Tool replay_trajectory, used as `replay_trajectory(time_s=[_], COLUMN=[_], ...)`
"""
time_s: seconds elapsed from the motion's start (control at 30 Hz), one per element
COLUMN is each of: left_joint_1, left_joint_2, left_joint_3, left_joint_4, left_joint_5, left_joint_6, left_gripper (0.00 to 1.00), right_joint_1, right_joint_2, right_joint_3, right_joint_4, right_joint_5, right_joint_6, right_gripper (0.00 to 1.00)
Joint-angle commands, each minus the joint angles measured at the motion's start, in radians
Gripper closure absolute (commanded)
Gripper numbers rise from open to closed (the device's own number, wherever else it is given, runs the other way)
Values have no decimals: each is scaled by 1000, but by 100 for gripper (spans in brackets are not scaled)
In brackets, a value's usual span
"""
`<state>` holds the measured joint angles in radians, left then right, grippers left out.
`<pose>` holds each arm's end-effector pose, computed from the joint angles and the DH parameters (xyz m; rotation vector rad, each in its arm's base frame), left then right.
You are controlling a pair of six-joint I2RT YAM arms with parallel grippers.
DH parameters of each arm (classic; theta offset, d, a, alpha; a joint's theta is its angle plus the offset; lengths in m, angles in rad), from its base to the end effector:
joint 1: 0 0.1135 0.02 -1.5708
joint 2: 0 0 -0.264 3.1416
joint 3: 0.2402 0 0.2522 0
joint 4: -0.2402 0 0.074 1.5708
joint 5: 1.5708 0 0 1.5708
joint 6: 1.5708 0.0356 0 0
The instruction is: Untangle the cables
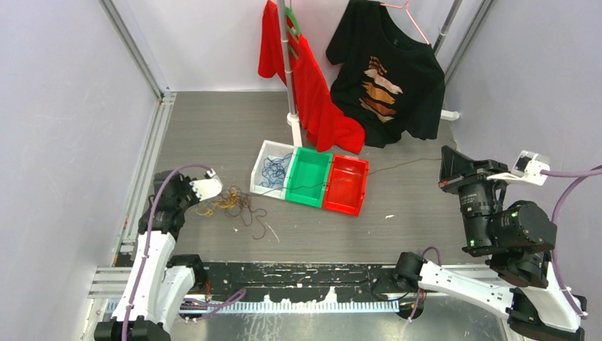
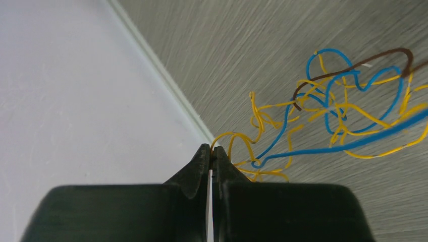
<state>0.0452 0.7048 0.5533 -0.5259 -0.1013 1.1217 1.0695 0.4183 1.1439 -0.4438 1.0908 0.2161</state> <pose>0.1550 0.0106 0.2383 1.1558 2.0472 0.7196 0.0321 -0.0072 0.4533 0.3627 1.4055 0.3523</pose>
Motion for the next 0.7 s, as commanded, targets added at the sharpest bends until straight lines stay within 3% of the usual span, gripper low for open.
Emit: replay_trajectory(time_s=[0.0, 0.43, 0.67], left_joint_1=[7, 159, 192], left_joint_2=[11, 244, 429], left_joint_3=[-25, -175, -137], left_joint_4=[115, 441, 562], left_joint_5=[72, 110, 86], left_joint_6=[51, 181, 164], left_gripper=[100, 100, 100], right_joint_1=[-2, 0, 10], right_joint_2=[18, 12, 30], right_joint_3=[52, 192, 258], right_joint_4=[92, 331, 414], right_joint_5=[34, 86, 60], right_joint_6=[-106, -424, -515], right_gripper=[99, 99, 99])
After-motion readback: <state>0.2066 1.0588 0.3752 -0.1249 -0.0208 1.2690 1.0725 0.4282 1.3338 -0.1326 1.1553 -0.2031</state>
